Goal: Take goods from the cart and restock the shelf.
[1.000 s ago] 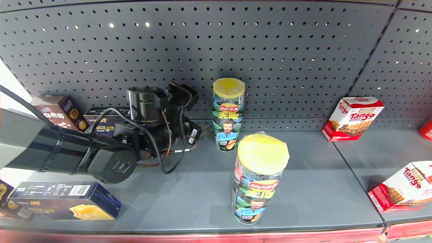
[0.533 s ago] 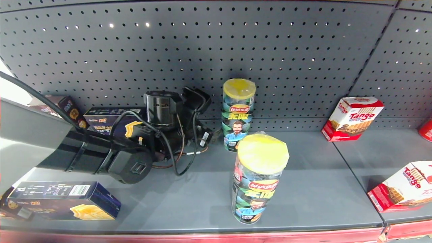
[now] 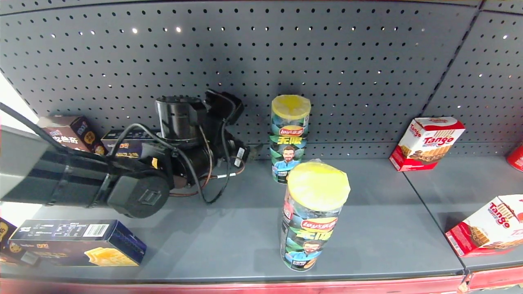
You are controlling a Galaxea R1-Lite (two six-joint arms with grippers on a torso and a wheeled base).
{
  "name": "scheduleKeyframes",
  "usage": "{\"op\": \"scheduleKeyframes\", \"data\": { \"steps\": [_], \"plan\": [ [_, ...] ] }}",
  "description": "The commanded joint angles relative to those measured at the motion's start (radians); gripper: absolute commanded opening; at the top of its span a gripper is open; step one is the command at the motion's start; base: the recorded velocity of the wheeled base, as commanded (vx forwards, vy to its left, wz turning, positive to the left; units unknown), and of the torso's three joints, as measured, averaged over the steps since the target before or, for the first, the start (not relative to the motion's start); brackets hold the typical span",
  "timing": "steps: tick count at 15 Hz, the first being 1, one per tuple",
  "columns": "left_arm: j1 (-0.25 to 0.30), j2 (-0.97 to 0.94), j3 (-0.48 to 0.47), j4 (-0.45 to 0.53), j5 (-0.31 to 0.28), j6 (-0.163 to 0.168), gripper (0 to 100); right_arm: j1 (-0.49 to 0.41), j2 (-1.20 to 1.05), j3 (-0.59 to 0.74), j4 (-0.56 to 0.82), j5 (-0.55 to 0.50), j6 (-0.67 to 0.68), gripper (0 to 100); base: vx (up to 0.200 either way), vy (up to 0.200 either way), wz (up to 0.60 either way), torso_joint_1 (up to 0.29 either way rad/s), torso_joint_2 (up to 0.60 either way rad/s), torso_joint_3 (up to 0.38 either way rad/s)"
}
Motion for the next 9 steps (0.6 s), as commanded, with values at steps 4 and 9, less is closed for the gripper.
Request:
{"op": "scheduleKeyframes", "data": {
  "steps": [4,9],
  "plan": [
    [0.014,-0.239,0.088,0.008,0.023,0.001,100,0.0,0.002,0.0,0.0,0.0,0.001,100,0.0,0.0,0.0,0.0,0.0,0.0],
    [0.011,-0.363,0.355,-0.164,0.017,-0.019,100,0.0,0.002,0.0,0.0,0.026,-0.004,100,0.0,0.0,0.0,0.0,0.0,0.0]
  ]
}}
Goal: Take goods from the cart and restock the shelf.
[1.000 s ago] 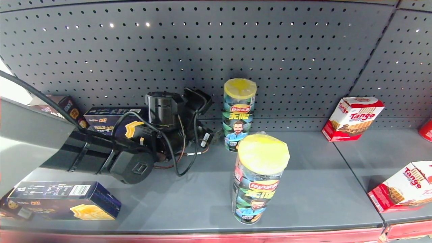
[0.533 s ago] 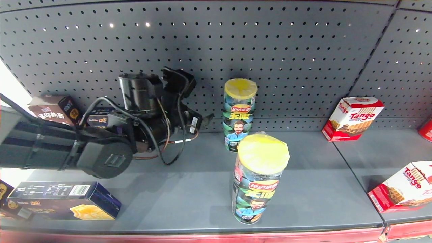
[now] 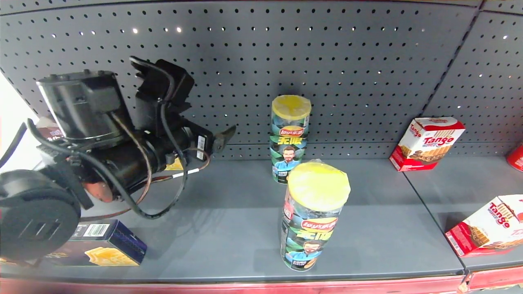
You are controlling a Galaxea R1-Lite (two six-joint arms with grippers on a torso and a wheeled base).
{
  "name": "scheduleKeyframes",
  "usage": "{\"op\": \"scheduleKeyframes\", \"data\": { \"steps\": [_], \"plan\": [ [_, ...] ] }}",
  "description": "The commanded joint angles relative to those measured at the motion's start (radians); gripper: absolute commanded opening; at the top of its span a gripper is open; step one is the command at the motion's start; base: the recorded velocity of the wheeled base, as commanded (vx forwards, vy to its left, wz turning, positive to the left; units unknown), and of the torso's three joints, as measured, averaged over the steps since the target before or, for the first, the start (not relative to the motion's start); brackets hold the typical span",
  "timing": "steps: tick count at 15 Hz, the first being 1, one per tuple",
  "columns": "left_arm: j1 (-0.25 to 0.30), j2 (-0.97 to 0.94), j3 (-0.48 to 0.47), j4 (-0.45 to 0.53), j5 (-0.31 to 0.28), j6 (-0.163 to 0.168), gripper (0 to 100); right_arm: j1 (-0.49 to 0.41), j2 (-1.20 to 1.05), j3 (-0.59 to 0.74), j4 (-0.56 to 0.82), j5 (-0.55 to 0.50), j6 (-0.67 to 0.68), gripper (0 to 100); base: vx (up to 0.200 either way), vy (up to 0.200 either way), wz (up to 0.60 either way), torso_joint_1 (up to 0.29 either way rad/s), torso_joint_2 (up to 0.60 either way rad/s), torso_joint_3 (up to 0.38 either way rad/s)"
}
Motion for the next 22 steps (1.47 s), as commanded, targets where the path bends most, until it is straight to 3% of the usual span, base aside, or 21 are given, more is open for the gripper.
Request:
{"op": "scheduleKeyframes", "data": {
  "steps": [1,3,5,6,7,9,12,15,22],
  "plan": [
    [0.003,-0.09,0.161,-0.128,-0.013,-0.017,100,0.0,0.002,0.0,0.0,0.002,-0.001,100,0.0,0.0,0.0,0.0,0.0,0.0],
    [0.001,-0.156,0.255,-0.148,-0.028,-0.015,100,0.0,0.0,0.0,-0.005,-0.006,-0.008,100,0.0,0.0,0.0,0.0,0.0,0.0],
    [0.003,-0.196,0.285,-0.145,-0.044,-0.017,100,0.0,0.166,-0.273,-0.034,-0.003,0.013,100,0.0,0.0,0.0,0.0,0.0,0.0],
    [0.009,-0.205,0.284,-0.149,-0.05,-0.018,100,0.029,0.388,-0.482,-0.017,0.011,0.059,100,0.0,0.0,0.0,0.0,0.0,0.0],
    [0.009,-0.205,0.279,-0.148,-0.05,-0.014,100,0.048,0.448,-0.523,-0.014,0.014,0.058,100,0.0,0.0,0.0,0.0,0.0,0.0],
    [0.009,-0.193,0.239,-0.135,-0.042,-0.014,100,0.077,0.603,-0.568,-0.031,0.025,-0.004,100,0.0,0.0,0.0,0.0,0.0,0.0],
    [0.004,-0.131,0.219,-0.145,0.036,-0.001,100,0.209,0.821,-0.575,-0.126,0.048,-0.044,100,0.0,0.0,0.0,0.0,0.0,0.0],
    [0.012,-0.094,0.196,-0.186,0.034,-0.001,100,0.341,0.983,-0.575,-0.236,0.031,-0.044,100,0.0,0.0,0.0,0.0,0.0,0.0],
    [0.007,-0.07,0.167,-0.192,0.036,0.002,100,0.532,1.129,-0.591,-0.247,0.014,-0.045,100,0.0,0.0,0.0,0.0,0.0,0.0]
  ]
}}
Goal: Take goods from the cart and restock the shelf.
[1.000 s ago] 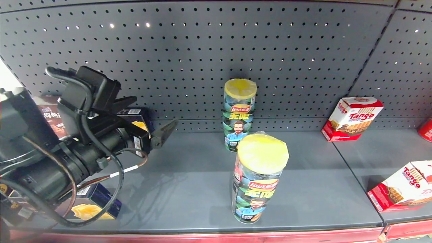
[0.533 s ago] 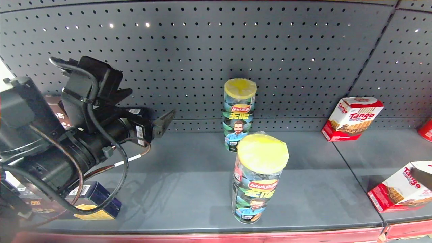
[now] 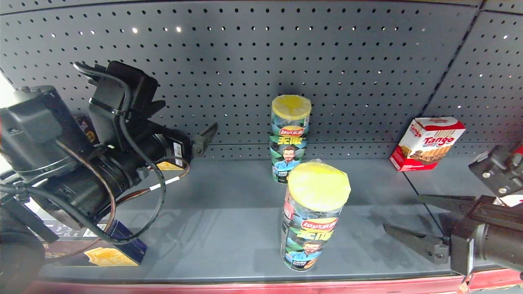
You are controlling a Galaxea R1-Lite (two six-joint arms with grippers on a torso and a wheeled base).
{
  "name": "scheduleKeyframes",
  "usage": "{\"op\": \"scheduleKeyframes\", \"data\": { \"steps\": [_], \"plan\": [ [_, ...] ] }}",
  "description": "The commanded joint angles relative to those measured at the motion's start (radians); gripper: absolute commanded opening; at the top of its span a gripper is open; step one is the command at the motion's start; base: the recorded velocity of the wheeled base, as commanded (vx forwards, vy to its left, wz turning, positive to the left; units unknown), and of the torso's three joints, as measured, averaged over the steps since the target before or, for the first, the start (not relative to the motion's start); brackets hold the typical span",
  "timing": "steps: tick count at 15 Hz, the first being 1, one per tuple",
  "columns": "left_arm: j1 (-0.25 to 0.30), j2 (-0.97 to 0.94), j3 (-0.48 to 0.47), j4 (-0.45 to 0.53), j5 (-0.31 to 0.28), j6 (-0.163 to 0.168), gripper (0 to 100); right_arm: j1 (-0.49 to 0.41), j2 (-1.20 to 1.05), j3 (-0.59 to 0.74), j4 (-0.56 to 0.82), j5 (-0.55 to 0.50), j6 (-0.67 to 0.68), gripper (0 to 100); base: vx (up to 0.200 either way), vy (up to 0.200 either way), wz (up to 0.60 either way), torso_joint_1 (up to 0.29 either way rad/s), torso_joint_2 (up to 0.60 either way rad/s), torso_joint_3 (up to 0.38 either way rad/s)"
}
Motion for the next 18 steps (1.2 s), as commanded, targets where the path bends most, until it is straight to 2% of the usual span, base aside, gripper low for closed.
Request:
{"op": "scheduleKeyframes", "data": {
  "steps": [1,2,3,7,18],
  "plan": [
    [-0.003,0.024,-0.008,-0.002,0.0,0.01,100,0.056,0.071,-0.008,-0.001,0.0,-0.002,100,0.0,0.0,0.0,0.0,0.0,0.0],
    [-0.003,0.027,-0.011,-0.005,0.0,0.027,100,0.071,0.08,-0.009,-0.001,0.0,-0.002,100,0.0,0.0,0.0,0.0,0.0,0.0],
    [-0.003,0.032,-0.011,-0.013,0.0,0.028,100,0.08,0.089,-0.009,-0.001,0.0,-0.003,100,0.0,0.0,0.0,0.0,0.0,0.0],
    [-0.007,0.053,-0.026,-0.02,-0.002,0.03,100,0.131,0.167,-0.051,-0.001,-0.019,-0.003,100,0.0,0.0,0.0,0.0,0.0,0.0],
    [-0.009,0.059,-0.035,-0.023,0.0,0.03,100,0.152,0.287,-0.15,-0.001,-0.022,-0.005,100,0.0,0.0,0.0,0.0,0.0,0.0]
  ]
}}
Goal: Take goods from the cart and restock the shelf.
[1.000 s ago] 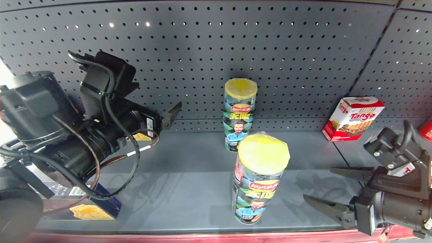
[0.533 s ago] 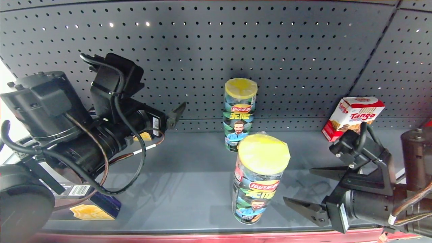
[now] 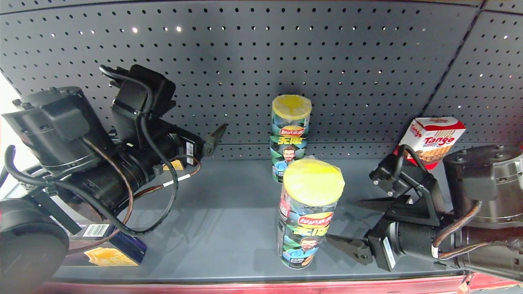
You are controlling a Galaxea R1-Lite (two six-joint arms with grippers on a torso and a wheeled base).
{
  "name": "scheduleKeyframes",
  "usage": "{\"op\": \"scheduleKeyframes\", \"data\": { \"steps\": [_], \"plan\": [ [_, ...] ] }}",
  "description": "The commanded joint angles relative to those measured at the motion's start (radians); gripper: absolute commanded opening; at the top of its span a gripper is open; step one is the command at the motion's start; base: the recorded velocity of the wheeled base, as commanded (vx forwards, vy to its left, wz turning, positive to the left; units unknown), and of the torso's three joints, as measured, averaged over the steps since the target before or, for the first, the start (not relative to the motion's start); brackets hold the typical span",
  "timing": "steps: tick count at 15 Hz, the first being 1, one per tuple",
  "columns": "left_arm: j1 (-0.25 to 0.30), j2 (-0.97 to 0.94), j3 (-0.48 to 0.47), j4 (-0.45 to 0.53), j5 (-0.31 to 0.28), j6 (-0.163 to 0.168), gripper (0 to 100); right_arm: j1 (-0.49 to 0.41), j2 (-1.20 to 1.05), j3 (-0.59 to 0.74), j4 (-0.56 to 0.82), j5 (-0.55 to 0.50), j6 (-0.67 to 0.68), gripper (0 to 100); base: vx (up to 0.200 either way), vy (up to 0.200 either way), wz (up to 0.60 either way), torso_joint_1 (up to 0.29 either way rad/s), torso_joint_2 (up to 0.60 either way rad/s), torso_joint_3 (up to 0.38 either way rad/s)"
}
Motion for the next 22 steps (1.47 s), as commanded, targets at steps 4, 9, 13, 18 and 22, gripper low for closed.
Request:
{"op": "scheduleKeyframes", "data": {
  "steps": [4,9,13,18,22],
  "plan": [
    [0.0,0.009,-0.01,0.0,0.0,0.0,100,0.014,0.016,-0.003,-0.008,0.002,0.0,100,0.0,0.0,0.0,0.0,0.0,0.0],
    [0.0,0.012,-0.012,0.0,0.0,0.0,100,0.01,0.003,0.011,-0.033,0.0,0.001,100,0.0,0.0,0.0,0.0,0.0,0.0],
    [0.0,0.029,-0.03,0.0,0.0,0.0,100,-0.012,0.005,0.001,-0.034,0.002,0.0,100,0.0,0.0,0.0,0.0,0.0,0.0],
    [0.009,-0.086,0.031,0.014,-0.003,-0.005,100,-0.179,-0.162,0.015,-0.036,-0.024,0.001,100,0.0,0.0,0.0,0.0,0.0,0.0],
    [-0.08,-0.514,0.192,0.161,0.005,0.026,100,-0.541,-0.679,0.178,-0.027,-0.035,0.003,100,0.0,0.0,0.0,0.0,0.0,0.0]
  ]
}}
